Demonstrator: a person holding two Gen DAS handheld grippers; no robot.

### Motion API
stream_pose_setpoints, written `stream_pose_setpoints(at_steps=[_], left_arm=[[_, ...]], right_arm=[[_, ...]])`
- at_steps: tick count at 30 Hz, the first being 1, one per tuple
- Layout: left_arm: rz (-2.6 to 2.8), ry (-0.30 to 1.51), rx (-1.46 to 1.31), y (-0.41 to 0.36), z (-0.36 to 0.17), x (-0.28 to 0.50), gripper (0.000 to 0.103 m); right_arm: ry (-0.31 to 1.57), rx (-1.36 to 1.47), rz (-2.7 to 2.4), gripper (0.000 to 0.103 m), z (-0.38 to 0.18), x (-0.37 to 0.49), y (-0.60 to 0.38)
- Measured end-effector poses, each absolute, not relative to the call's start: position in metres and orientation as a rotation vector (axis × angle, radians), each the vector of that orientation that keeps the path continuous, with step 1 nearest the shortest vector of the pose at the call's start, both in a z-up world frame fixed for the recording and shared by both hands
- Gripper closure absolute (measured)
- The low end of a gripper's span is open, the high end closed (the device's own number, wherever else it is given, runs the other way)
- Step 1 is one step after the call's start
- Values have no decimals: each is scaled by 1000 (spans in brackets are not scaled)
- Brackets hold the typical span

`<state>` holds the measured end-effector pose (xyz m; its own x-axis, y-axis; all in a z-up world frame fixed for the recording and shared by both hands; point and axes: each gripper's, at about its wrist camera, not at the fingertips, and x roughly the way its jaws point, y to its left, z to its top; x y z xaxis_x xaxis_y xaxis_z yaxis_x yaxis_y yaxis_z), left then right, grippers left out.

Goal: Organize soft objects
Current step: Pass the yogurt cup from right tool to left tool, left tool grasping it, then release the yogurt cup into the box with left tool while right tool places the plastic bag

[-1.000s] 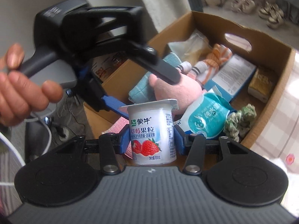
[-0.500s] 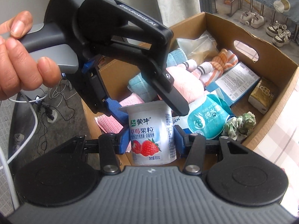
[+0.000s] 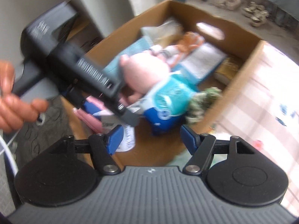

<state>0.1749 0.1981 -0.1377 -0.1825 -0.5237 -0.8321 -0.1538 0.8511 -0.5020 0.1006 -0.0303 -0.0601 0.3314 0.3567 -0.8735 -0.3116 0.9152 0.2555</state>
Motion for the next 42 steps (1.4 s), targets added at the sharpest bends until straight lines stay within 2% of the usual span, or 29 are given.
stream_pose_setpoints(at_steps=[5, 9, 12, 18, 21, 24, 27, 30, 34, 37, 42], left_arm=[[-436, 1663, -360, 170, -137, 169, 35], [-483, 1554, -88, 137, -135, 163, 35], [-502, 1540, 69, 121, -141, 153, 32], [-516, 1587, 74, 124, -149, 144, 31], [-501, 1571, 48, 131, -143, 145, 25], [-469, 1483, 22, 137, -121, 145, 24], [-426, 1375, 28, 140, -92, 141, 17], [-396, 1275, 18, 138, -60, 132, 10], [-298, 1133, 76, 122, -17, 111, 2], [-236, 1052, 140, 114, 6, 90, 1], [-202, 1017, 133, 102, 35, 63, 0]], right_arm=[[1131, 104, 335, 33, -55, 98, -59], [1123, 130, 297, 32, -54, 93, -69], [1127, 135, 288, 32, -55, 89, -69], [1113, 158, 279, 31, -49, 83, -67], [1099, 205, 279, 30, -44, 80, -69], [1069, 243, 263, 27, -35, 74, -74], [1020, 276, 235, 23, -20, 63, -84], [941, 333, 173, 13, -3, 46, -103], [904, 345, 62, 6, 10, 17, -127], [890, 353, -28, 1, 16, -16, -147], [898, 346, -138, 1, 25, -66, -174]])
